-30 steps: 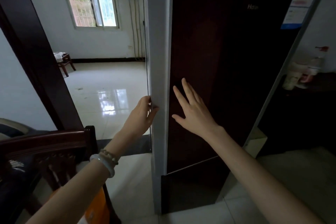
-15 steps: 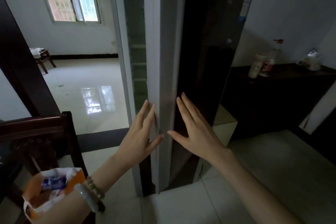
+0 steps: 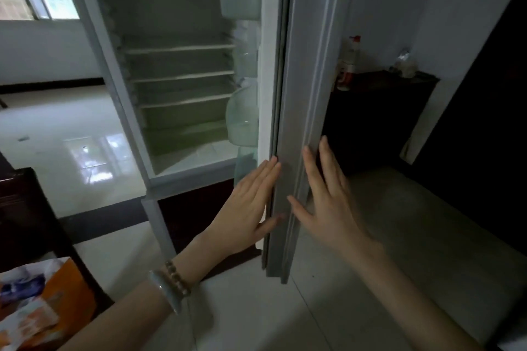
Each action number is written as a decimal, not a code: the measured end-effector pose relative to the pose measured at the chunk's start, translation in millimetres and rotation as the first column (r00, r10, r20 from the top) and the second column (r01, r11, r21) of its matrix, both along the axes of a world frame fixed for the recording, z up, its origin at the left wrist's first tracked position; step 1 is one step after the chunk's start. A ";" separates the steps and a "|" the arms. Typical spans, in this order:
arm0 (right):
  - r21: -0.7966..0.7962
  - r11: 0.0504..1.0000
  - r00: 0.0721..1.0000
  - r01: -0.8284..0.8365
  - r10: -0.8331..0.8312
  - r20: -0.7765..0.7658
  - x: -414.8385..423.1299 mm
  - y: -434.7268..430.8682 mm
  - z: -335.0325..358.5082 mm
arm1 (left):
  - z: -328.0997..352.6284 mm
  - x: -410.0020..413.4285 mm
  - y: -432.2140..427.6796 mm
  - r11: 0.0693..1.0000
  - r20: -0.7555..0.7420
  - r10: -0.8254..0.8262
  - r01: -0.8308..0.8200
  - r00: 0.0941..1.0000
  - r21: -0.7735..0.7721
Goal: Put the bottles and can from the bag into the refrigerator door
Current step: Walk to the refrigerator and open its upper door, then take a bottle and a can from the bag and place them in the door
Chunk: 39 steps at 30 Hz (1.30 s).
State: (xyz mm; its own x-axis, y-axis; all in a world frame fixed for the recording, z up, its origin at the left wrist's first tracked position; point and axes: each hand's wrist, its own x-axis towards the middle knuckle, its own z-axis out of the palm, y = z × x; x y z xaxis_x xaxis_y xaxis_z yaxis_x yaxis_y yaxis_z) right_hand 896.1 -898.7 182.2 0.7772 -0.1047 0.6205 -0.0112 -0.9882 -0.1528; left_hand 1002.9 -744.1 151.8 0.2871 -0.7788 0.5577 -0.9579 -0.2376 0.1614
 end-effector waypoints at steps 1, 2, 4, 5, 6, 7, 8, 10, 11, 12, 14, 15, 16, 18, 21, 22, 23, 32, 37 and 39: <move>-0.026 0.996 0.996 0.086 -0.086 -0.005 -4.6 -8.2 -1.4 | -1.8 -1.7 -8.4 1.000 0.007 -0.009 0.009 1.000 0.011; -0.049 0.985 0.986 0.167 -0.167 -0.011 -8.2 -15.9 -2.2 | -4.5 -2.0 -15.7 1.000 0.012 -0.006 0.006 1.000 0.025; -0.058 0.958 0.959 0.282 -0.283 -0.015 -14.3 -30.4 -3.3 | -10.7 1.2 -27.7 0.998 0.027 0.025 -0.026 0.999 0.051; -0.053 0.945 0.945 0.324 -0.325 -0.017 -16.4 -38.3 -4.4 | -12.7 4.1 -32.6 0.997 0.047 0.044 -0.047 0.998 0.054; -0.052 0.929 0.930 0.367 -0.368 -0.016 -17.8 -46.1 -5.6 | -13.9 8.8 -37.4 0.997 0.069 0.061 -0.065 0.996 0.051; -0.056 0.909 0.910 0.413 -0.414 -0.008 -18.7 -54.2 -6.6 | -13.4 14.1 -42.5 0.996 0.088 0.077 -0.081 0.993 0.042; -0.058 0.886 0.887 0.461 -0.461 0.006 -19.8 -61.7 -6.7 | -12.1 20.6 -48.4 0.995 0.101 0.093 -0.096 0.991 0.030; -0.041 0.839 0.840 0.543 -0.542 0.031 -19.2 -71.6 -4.5 | -8.2 36.0 -60.9 0.992 0.111 0.125 -0.127 0.986 0.016; -0.034 0.822 0.823 0.569 -0.567 0.043 -17.6 -74.6 -2.4 | -6.1 44.3 -68.2 0.990 0.116 0.138 -0.141 0.984 0.016; -0.035 0.813 0.814 0.581 -0.579 0.054 -14.4 -76.6 0.3 | -4.3 52.7 -75.9 0.988 0.124 0.148 -0.151 0.981 0.016; -0.048 0.823 0.824 0.566 -0.561 0.081 -5.5 -79.8 5.9 | -0.1 68.8 -93.9 0.988 0.151 0.150 -0.153 0.977 0.010; -0.059 0.832 0.832 0.552 -0.546 0.095 0.4 -82.0 8.2 | 2.4 76.4 -103.8 0.989 0.162 0.144 -0.146 0.976 0.001; -0.073 0.838 0.840 0.541 -0.533 0.106 6.7 -84.4 10.4 | 4.9 84.1 -114.2 0.991 0.169 0.134 -0.134 0.977 -0.008; -0.101 0.854 0.860 0.510 -0.500 0.104 21.3 -90.8 13.7 | 9.8 98.4 -134.7 0.994 0.174 0.112 -0.110 0.978 -0.017; -0.151 0.871 0.883 0.468 -0.466 0.053 44.3 -103.0 15.2 | 16.9 118.0 -163.8 0.998 0.194 0.059 -0.055 0.979 -0.026; -0.166 0.869 0.883 0.467 -0.468 0.038 50.9 -108.7 14.3 | 19.0 123.8 -172.8 0.999 0.202 0.038 -0.034 0.979 -0.025; -0.177 0.863 0.878 0.474 -0.477 0.027 56.5 -115.2 13.2 | 21.1 129.2 -182.0 1.000 0.211 0.020 -0.015 0.977 -0.024; -0.244 0.750 0.765 0.614 -0.642 -0.052 68.3 -182.1 11.9 | 15.5 143.6 -247.5 0.983 0.195 -0.164 0.176 0.967 -0.046; -0.231 0.764 0.771 0.603 -0.632 -0.077 73.0 -230.9 12.9 | -40.1 151.8 -268.3 0.965 0.198 -0.243 0.216 0.950 0.146; -0.221 0.775 0.781 0.592 -0.619 -0.083 74.4 -248.4 13.2 | -65.6 157.9 -276.4 0.945 0.174 -0.223 0.169 0.959 0.279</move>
